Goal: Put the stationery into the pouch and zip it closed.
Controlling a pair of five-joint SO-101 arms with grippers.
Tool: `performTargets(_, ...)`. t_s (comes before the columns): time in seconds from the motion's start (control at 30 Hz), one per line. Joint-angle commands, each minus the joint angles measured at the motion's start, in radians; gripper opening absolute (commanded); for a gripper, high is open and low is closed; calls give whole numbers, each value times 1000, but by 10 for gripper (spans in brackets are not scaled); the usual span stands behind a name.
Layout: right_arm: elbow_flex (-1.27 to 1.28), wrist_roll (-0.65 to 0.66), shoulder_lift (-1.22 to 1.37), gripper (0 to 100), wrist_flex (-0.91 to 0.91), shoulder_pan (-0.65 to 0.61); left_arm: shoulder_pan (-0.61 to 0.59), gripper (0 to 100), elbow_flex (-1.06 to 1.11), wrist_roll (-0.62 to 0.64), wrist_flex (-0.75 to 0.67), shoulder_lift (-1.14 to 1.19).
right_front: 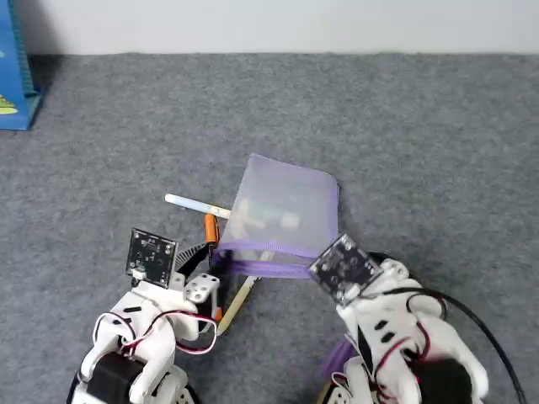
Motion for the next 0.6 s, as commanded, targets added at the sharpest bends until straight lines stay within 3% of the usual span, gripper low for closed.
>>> performTargets(0.0,-28,-21,-61,8,8,-38,15,319,7,28,-15,-8)
performTargets(0.17,-28,-34,-79,8,45,-47,17,315,96,26,-81,-8)
performTargets(0.3,-32,-37,-84,8,48,-47,11,246,153,-6,-133,-8)
performTargets(0.57,-80,-38,-84,8,48,-41,9,160,160,-41,-97,-8)
